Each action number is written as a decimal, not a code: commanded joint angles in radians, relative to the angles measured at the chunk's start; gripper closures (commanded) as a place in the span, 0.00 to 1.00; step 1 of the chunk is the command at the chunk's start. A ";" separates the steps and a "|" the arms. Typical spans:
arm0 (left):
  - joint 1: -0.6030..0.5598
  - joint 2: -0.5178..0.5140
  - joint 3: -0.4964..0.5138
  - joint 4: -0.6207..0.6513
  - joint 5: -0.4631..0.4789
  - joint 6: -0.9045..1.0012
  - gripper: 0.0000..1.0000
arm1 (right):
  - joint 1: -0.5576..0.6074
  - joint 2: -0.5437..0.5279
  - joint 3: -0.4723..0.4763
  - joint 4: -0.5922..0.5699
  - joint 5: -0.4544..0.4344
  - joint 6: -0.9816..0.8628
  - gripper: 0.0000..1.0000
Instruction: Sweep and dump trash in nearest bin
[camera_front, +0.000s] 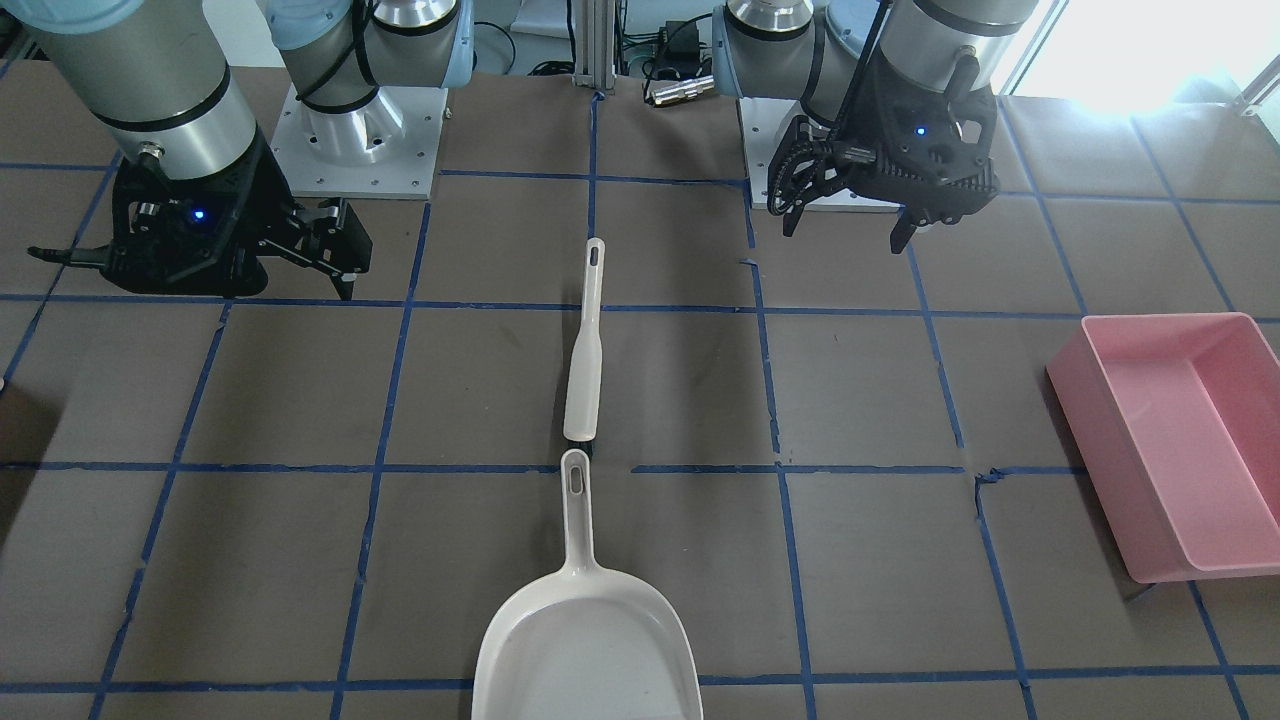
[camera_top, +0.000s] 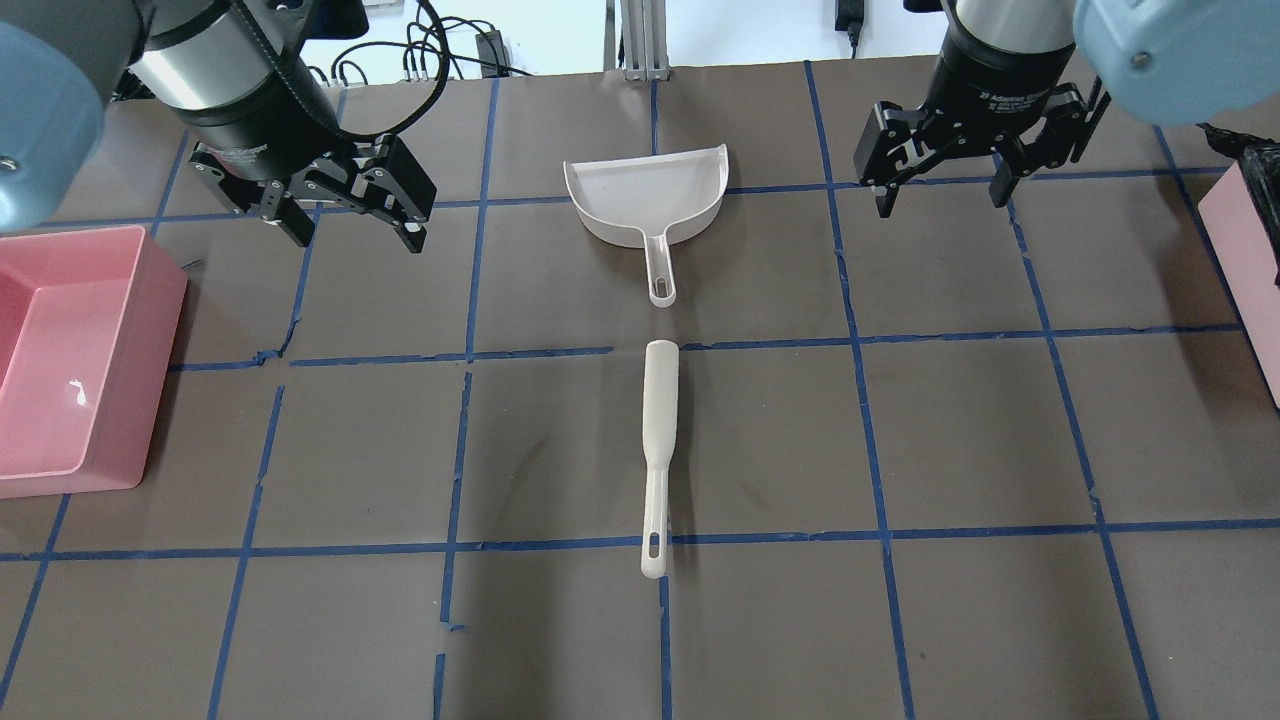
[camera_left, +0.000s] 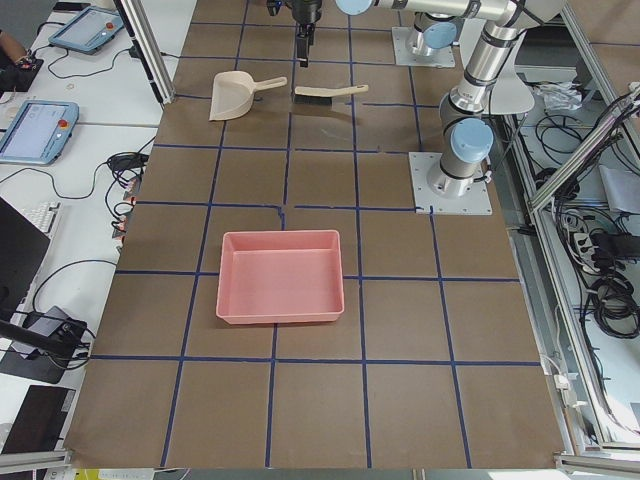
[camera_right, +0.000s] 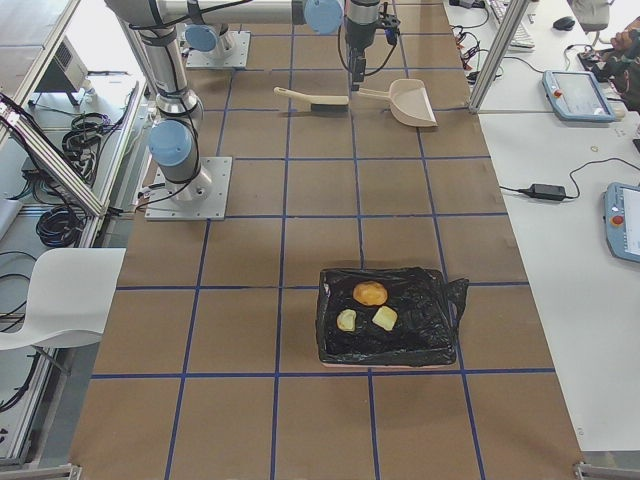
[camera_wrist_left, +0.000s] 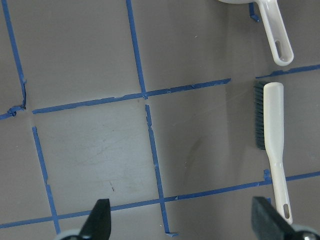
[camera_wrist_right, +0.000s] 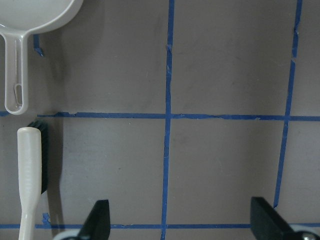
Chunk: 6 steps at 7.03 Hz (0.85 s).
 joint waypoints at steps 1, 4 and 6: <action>0.001 0.001 0.000 -0.002 0.000 0.000 0.00 | -0.005 -0.032 0.042 -0.003 0.011 -0.007 0.00; 0.001 0.001 0.000 0.000 -0.002 0.000 0.00 | -0.005 -0.021 0.048 -0.005 0.003 -0.013 0.00; 0.001 0.001 0.000 0.000 0.000 -0.002 0.00 | -0.004 -0.016 0.044 -0.003 0.005 -0.011 0.00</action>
